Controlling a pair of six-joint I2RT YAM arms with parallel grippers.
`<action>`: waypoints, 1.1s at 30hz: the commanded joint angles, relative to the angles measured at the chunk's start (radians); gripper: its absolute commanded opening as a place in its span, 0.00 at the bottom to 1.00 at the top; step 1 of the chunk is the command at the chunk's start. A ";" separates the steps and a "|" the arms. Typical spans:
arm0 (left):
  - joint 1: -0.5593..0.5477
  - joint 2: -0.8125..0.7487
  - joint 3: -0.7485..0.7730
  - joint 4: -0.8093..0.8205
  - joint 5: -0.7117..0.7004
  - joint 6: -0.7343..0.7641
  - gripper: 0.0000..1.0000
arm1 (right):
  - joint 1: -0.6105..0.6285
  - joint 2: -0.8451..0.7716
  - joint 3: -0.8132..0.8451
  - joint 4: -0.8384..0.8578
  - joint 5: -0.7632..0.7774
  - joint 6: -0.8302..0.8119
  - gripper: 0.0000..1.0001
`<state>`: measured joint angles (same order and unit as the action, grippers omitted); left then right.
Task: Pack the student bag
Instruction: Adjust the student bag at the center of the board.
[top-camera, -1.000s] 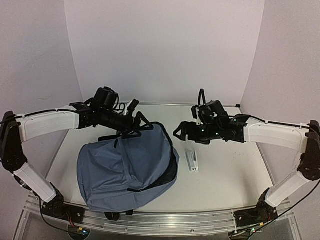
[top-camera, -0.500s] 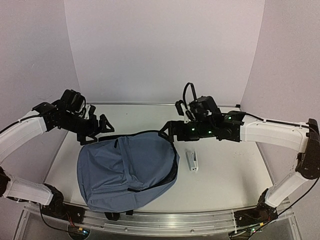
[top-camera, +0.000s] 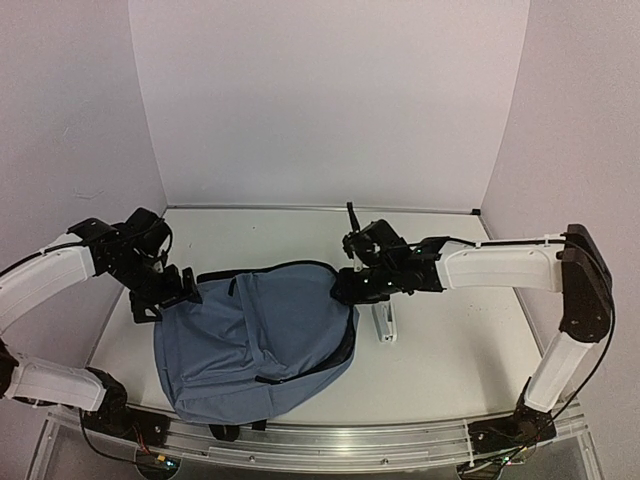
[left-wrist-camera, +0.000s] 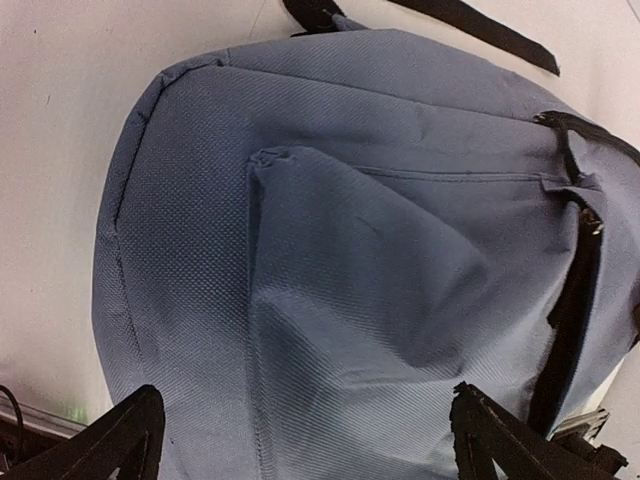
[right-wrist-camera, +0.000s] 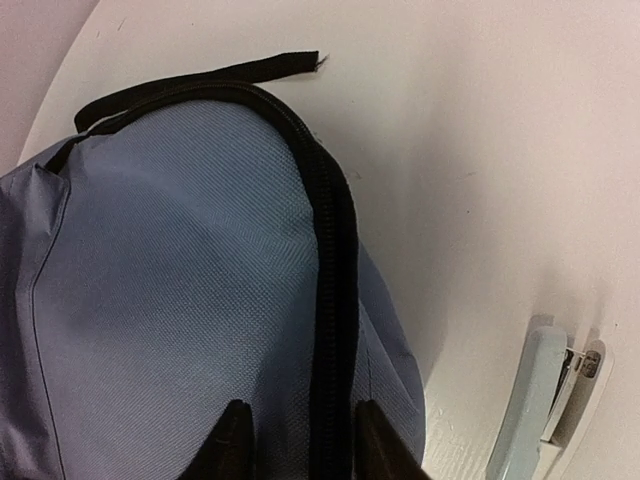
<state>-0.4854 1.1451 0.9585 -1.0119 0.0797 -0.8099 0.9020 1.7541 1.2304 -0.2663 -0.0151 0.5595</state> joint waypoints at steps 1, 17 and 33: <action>-0.001 0.045 -0.046 0.089 0.013 0.001 0.85 | 0.000 -0.019 0.013 0.006 0.024 0.035 0.14; 0.003 0.407 0.137 0.584 0.107 0.132 0.02 | 0.001 -0.224 -0.166 -0.035 0.039 0.166 0.01; 0.031 0.265 0.121 0.431 0.129 0.236 0.82 | 0.220 -0.280 0.048 -0.232 0.223 0.085 0.65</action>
<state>-0.4575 1.5626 1.1345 -0.4970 0.2092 -0.5744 1.0544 1.4492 1.1964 -0.4640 0.1705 0.6716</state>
